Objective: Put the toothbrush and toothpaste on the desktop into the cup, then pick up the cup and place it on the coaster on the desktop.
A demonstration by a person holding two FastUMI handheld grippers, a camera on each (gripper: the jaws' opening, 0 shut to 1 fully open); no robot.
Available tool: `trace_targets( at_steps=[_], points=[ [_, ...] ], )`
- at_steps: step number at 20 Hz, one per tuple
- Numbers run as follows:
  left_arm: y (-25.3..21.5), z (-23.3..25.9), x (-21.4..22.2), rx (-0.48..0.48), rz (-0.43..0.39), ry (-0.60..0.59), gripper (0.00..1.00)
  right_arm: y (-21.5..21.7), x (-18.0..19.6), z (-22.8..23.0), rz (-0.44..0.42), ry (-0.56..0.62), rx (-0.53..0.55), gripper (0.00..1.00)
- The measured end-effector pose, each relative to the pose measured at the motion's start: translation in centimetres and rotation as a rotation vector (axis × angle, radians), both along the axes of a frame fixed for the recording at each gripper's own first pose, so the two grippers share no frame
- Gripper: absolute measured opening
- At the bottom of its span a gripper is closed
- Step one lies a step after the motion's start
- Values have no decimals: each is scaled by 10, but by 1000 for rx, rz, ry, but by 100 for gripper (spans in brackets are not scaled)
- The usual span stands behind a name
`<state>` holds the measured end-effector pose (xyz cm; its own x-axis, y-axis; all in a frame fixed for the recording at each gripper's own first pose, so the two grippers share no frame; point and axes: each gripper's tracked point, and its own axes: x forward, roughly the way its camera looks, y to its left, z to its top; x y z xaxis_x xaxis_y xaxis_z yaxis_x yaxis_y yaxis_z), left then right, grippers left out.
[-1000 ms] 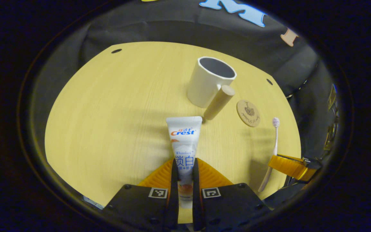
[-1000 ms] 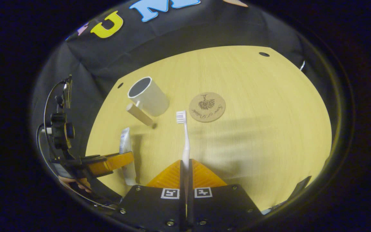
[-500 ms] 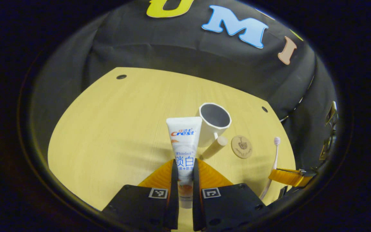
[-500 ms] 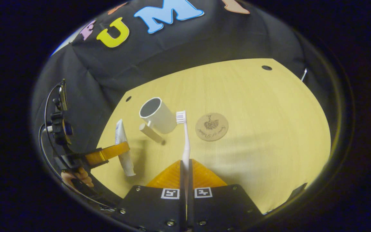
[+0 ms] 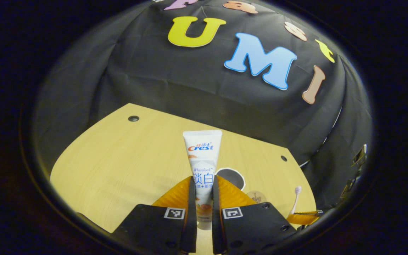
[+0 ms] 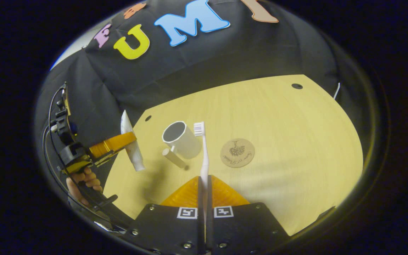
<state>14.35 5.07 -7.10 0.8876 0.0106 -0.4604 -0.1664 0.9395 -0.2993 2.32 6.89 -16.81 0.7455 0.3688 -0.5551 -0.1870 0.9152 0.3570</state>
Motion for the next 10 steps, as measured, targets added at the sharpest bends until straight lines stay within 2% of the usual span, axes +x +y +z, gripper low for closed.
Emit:
trace_targets(
  at_steps=[5,10],
  points=[
    [-7,29,28,-32,-11,-95,24,3,-1,4,-3,-14,1,3],
    [-28,51,61,-53,-81,-204,24,-4,-4,9,-37,-30,-13,3]
  ],
)
